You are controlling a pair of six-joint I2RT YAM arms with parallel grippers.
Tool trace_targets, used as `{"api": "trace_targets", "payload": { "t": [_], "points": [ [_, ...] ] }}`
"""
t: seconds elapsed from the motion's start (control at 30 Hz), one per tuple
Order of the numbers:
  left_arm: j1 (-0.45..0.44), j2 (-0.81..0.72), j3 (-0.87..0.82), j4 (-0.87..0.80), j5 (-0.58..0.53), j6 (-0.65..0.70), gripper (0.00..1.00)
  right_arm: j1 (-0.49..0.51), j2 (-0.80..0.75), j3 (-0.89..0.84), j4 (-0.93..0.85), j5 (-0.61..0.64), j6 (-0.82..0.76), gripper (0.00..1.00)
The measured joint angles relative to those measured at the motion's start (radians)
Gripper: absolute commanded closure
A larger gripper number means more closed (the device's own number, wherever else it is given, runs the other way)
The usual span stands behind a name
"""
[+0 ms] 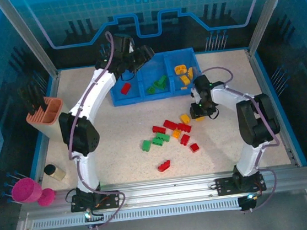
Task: Sort the legos into containers by color
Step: Pick up the lego from the center of the table, then place the lego in the container.
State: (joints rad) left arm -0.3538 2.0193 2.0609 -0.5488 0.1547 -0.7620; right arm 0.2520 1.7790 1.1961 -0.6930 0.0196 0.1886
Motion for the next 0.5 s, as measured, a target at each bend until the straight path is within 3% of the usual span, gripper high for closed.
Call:
{"api": "trace_targets", "payload": {
  "t": [0.27, 0.5],
  "points": [
    [0.009, -0.188, -0.157, -0.019, 0.0, 0.091, 0.29, 0.0, -0.017, 0.377, -0.053, 0.021, -0.037, 0.63],
    [0.019, -0.381, -0.375, -0.037, 0.0, 0.117, 0.28, 0.0, 0.229, 0.7, -0.03, 0.056, -0.084, 0.6]
  ]
}}
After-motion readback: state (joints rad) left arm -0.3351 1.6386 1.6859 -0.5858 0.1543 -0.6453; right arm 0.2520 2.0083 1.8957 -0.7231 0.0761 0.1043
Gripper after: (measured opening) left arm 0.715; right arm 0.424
